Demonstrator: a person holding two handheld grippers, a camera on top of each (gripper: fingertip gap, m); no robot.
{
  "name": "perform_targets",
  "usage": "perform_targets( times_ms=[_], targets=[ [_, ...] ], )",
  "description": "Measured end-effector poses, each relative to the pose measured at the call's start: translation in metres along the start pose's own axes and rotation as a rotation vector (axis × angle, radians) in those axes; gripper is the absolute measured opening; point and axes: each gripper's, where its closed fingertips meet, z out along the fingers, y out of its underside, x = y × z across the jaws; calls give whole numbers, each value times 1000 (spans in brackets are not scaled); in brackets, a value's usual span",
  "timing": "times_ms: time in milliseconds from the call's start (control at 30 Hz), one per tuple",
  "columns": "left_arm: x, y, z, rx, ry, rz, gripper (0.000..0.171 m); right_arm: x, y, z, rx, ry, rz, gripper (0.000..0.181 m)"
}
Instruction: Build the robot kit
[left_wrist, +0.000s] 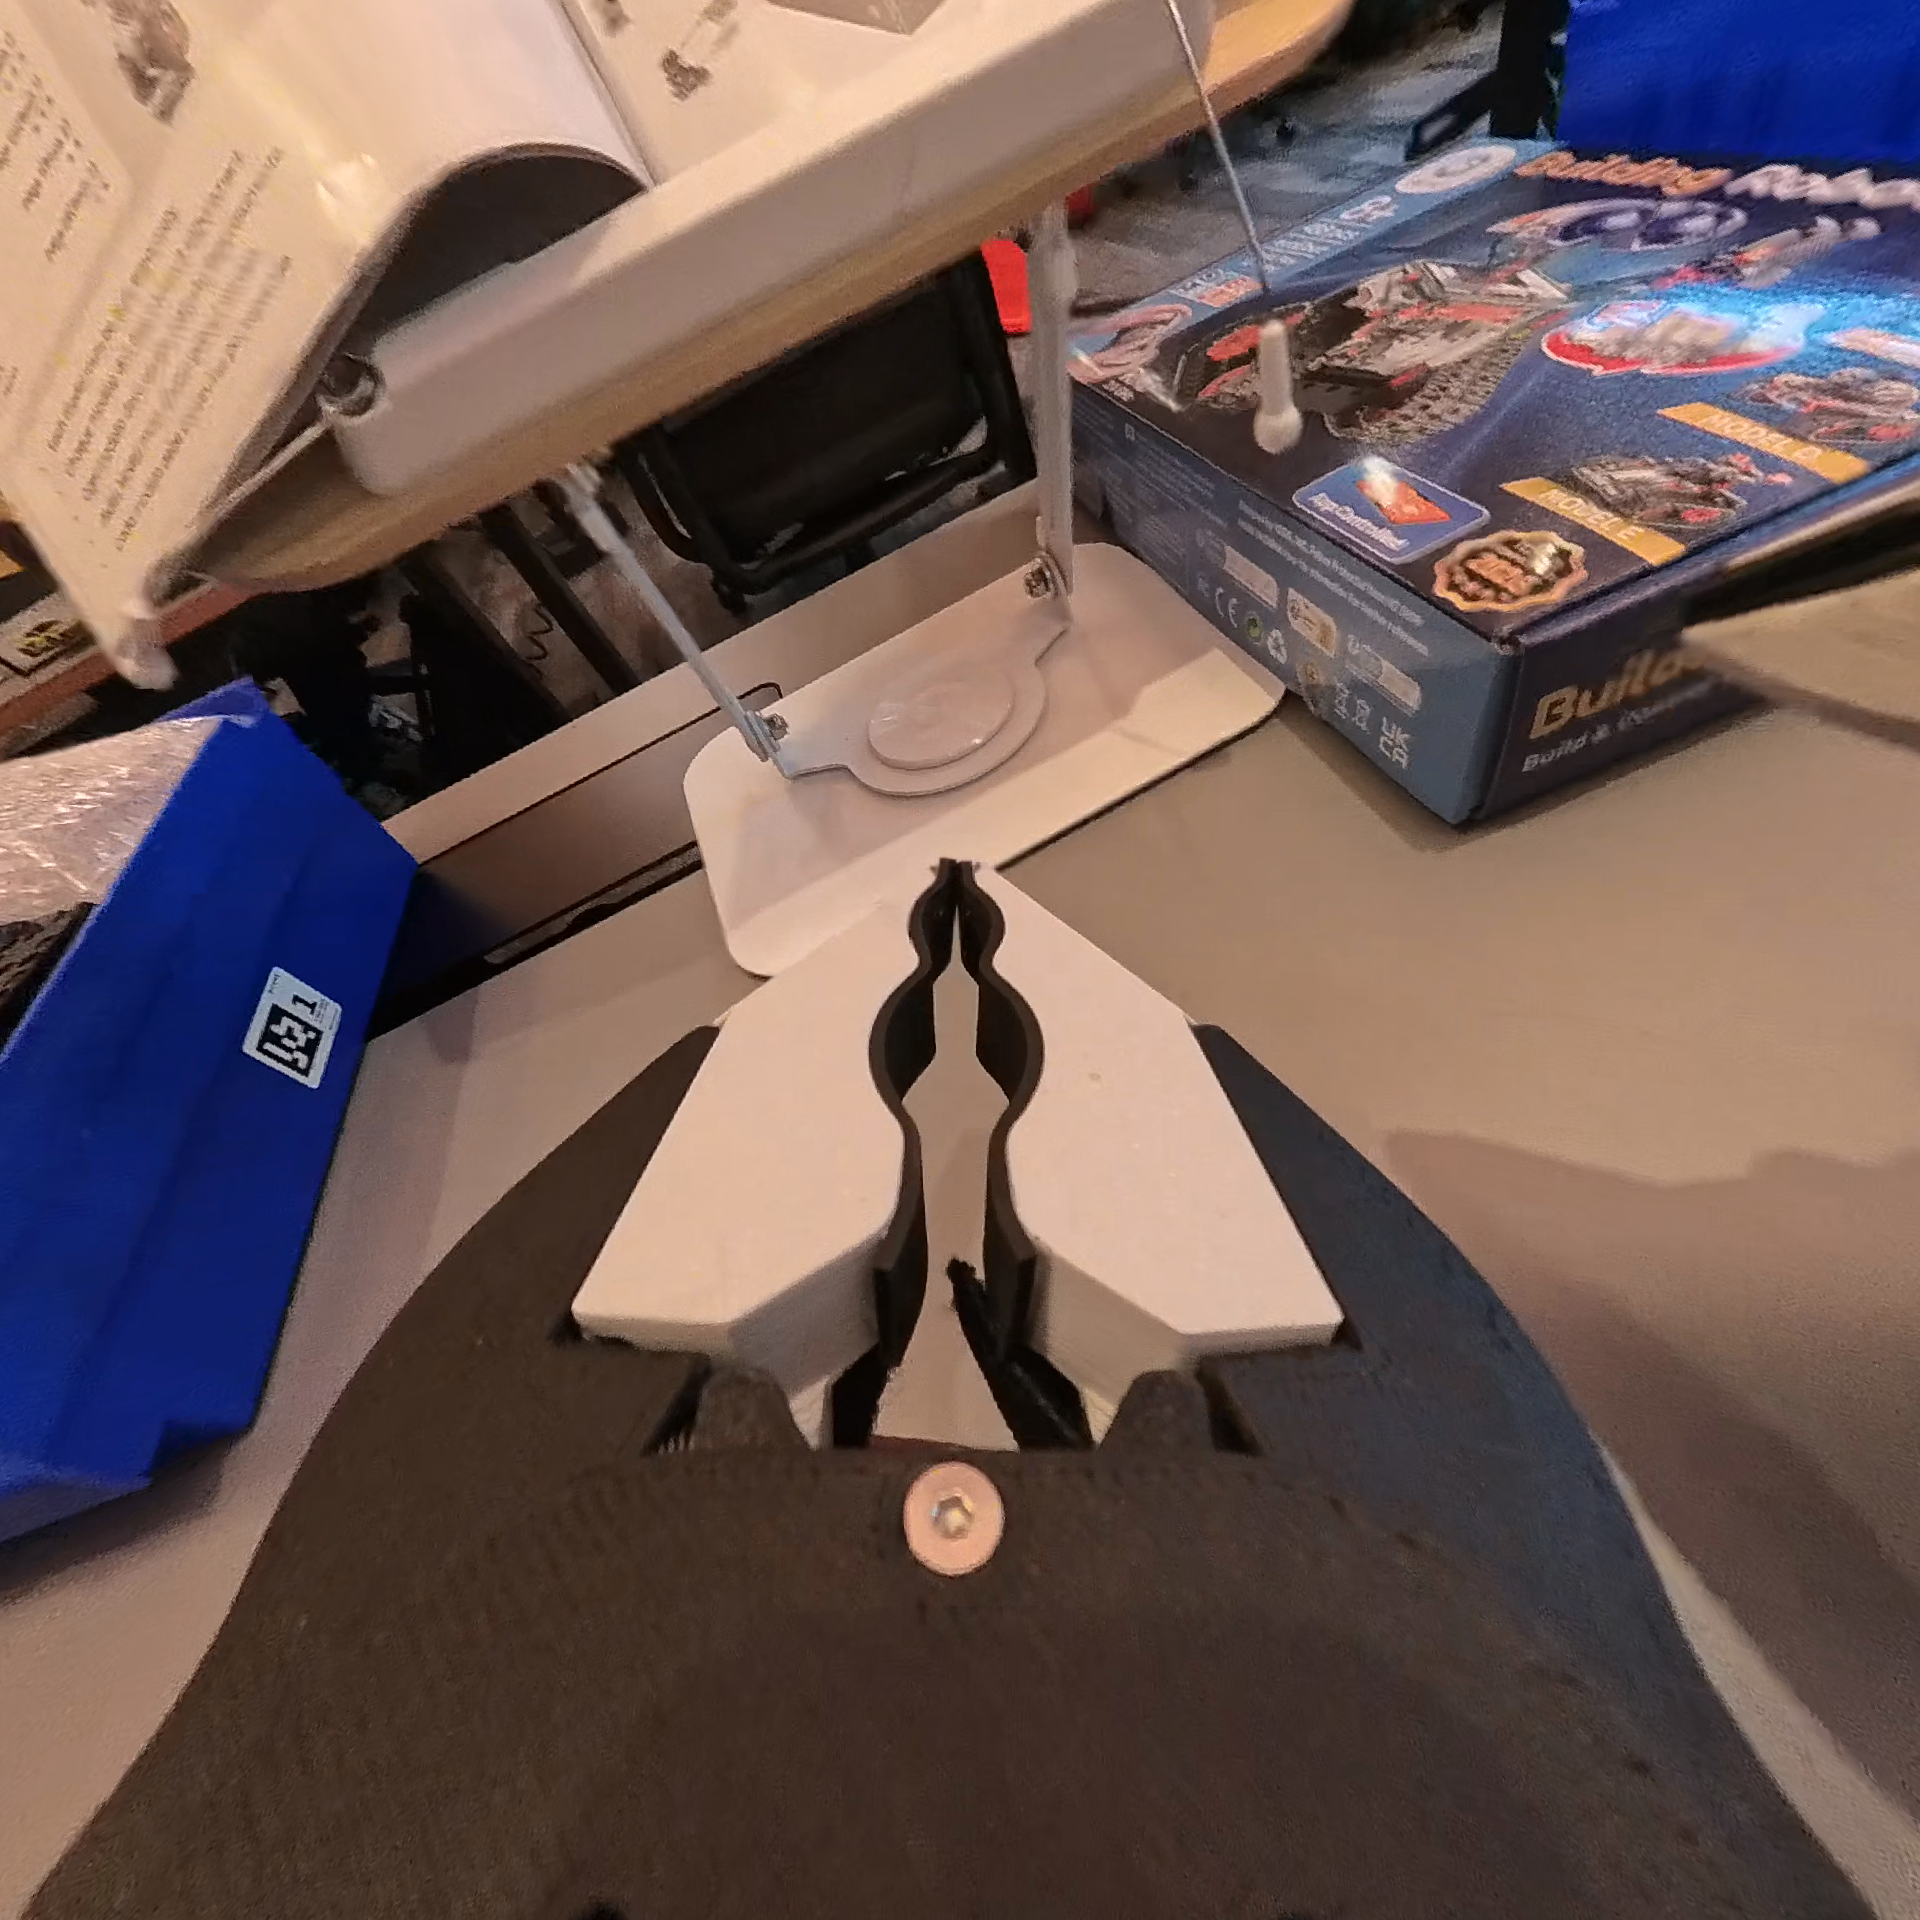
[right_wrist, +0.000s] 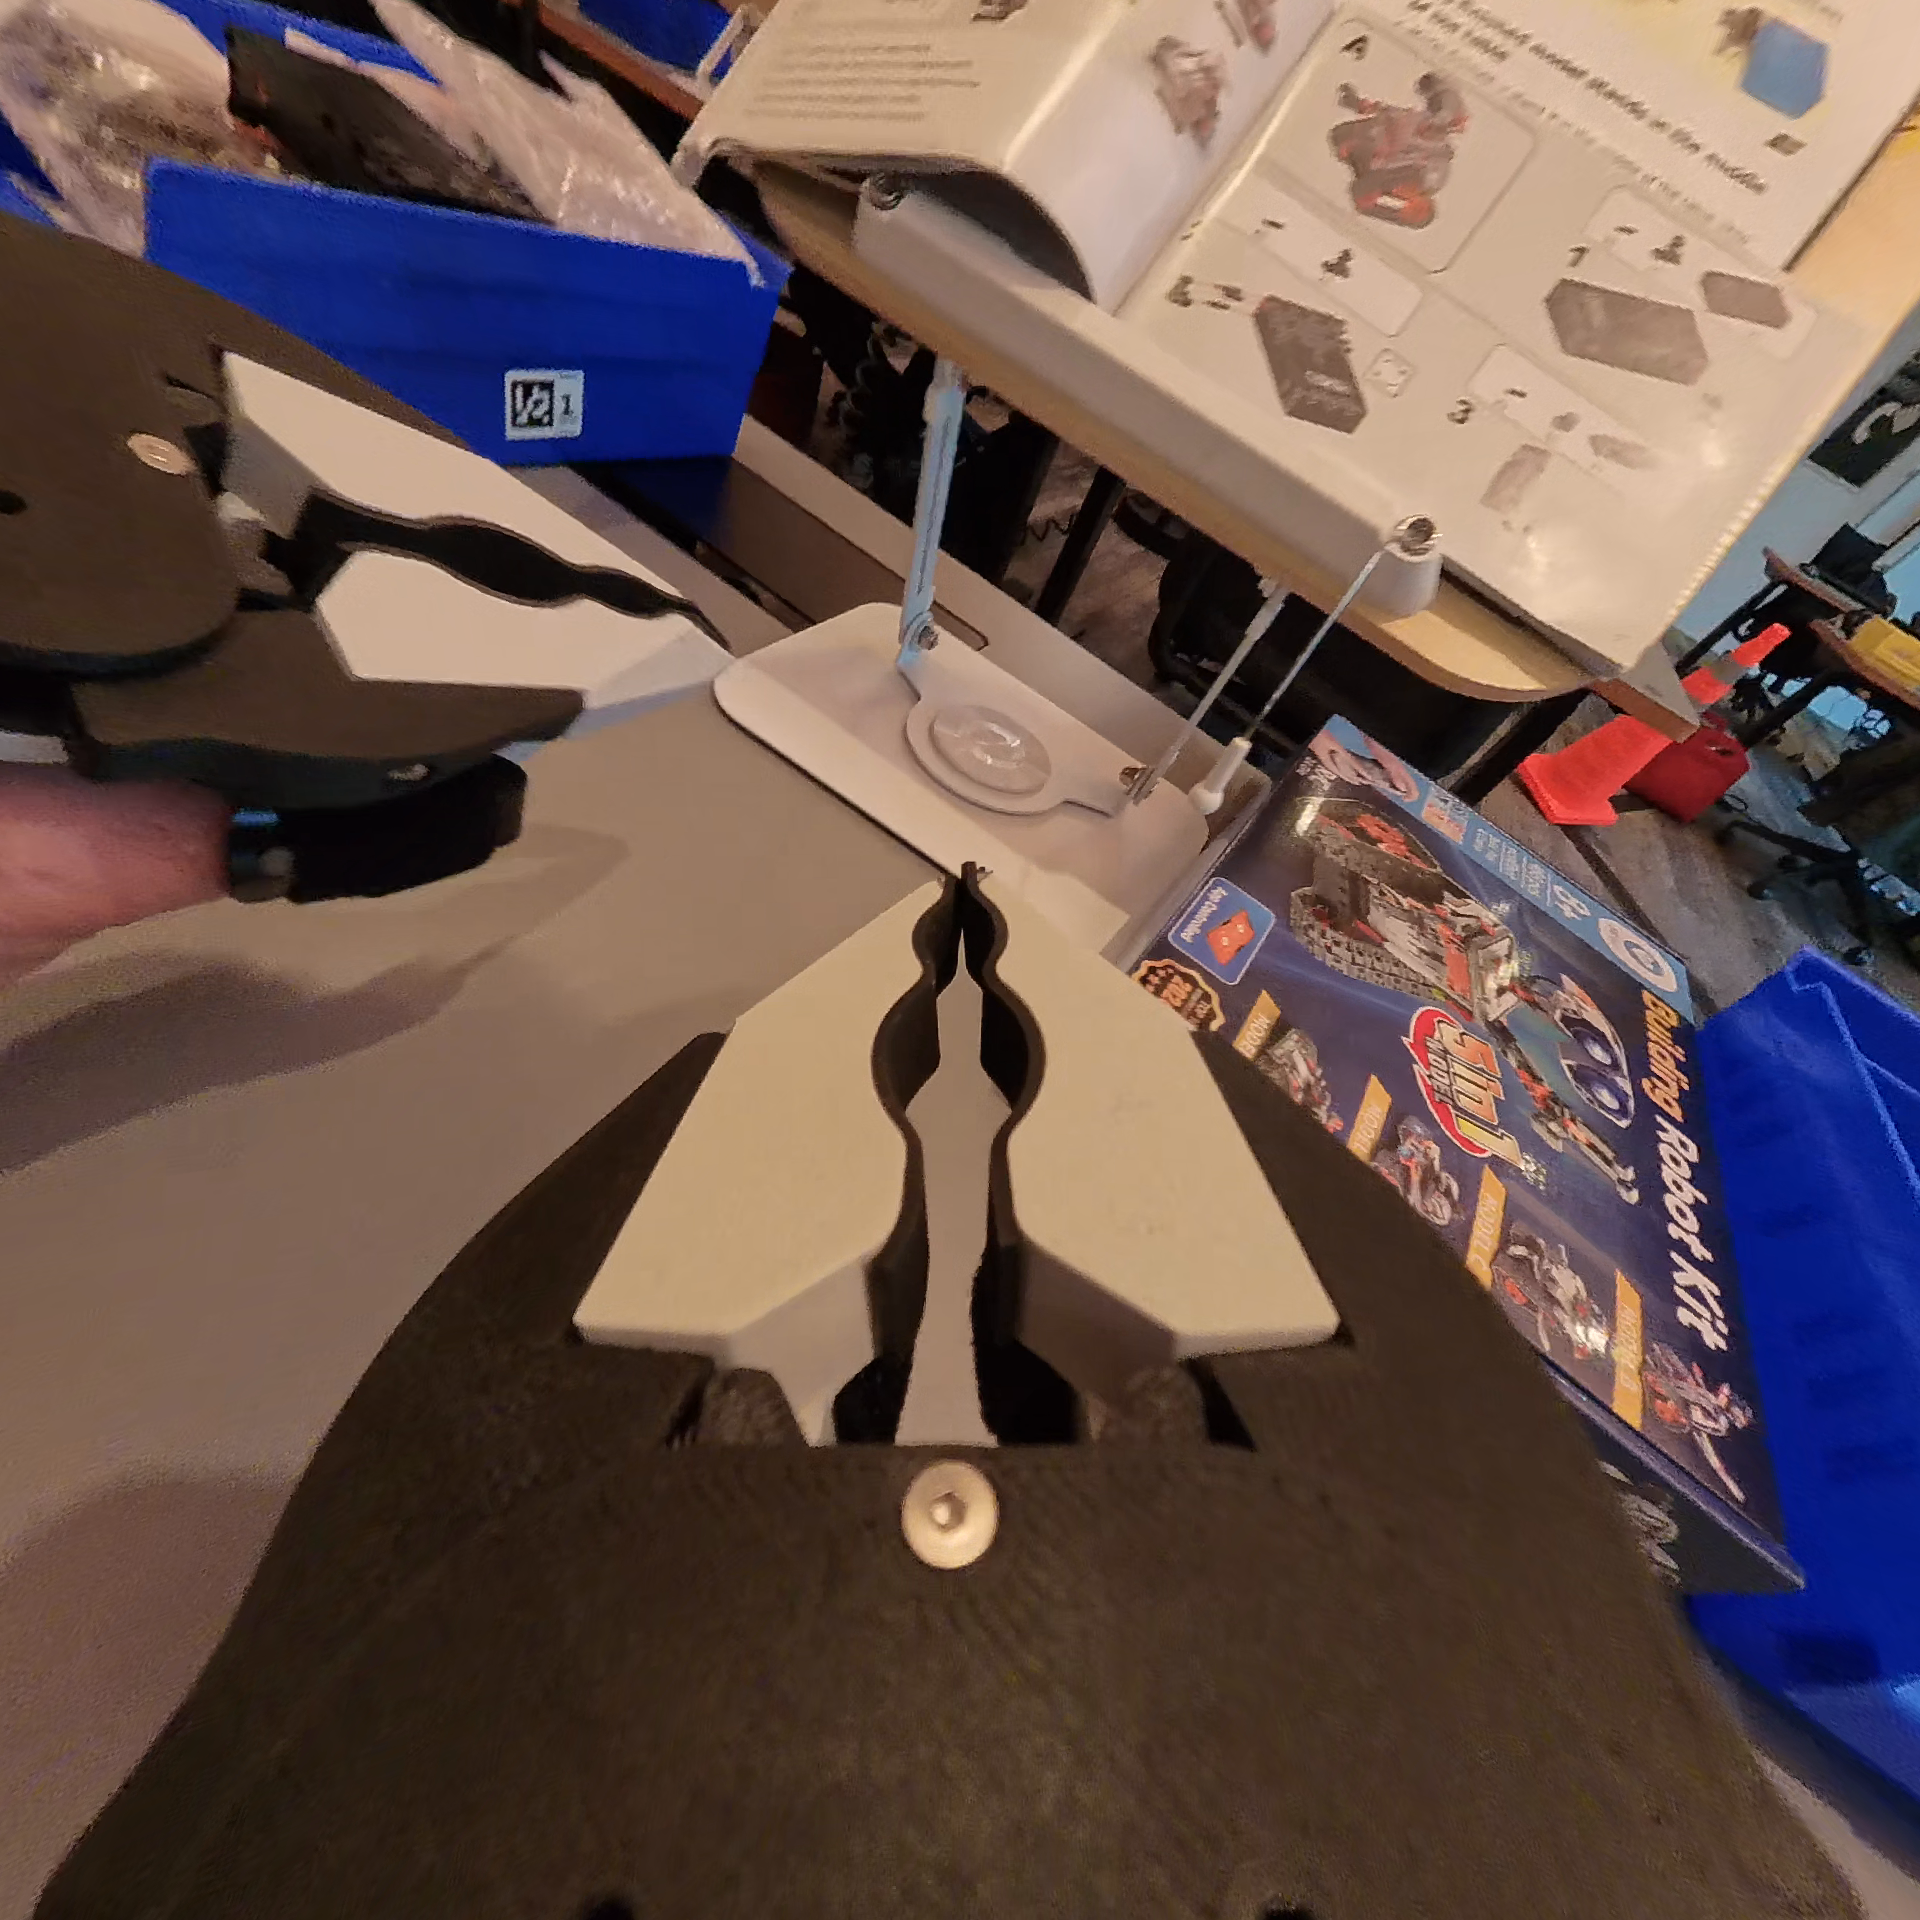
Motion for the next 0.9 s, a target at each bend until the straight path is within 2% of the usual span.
perform_targets(
  times_ms=[133, 200, 300, 467, 567, 667, 733, 833, 900],
  targets=[
    [-23, -11, -5, 48, -18, -70, 0, 10, -7, -6, 50, -6, 75, 0],
    [-32, -7, -3, 41, -23, -87, 0, 11, -5, -4, 59, -6, 83, 3],
    [-39, -5, -1, 51, -2, -138, 6, 15, -6, -3, 84, -8, 100, 19],
    [-46, -6, 10, 92, 17, -86, 18, 28, -1, -3, 109, 50, 30, 58],
    [-43, 3, 24, 63, 29, -40, 24, 38, 11, -4, 124, 47, -38, 63],
    [-26, -3, 34, 82, 71, 20, 25, 43, 24, -8, 145, 20, -113, 61],
    [-7, -6, 41, 88, 131, 36, 24, 55, 37, -13, 130, 60, -110, 64],
    [25, -8, 49, 76, 226, 11, 27, 90, 51, -19, 96, 156, 52, 94],
    [45, -11, 48, 70, 293, -9, 31, 120, 64, -26, 78, 244, 95, 103]
  ],
)
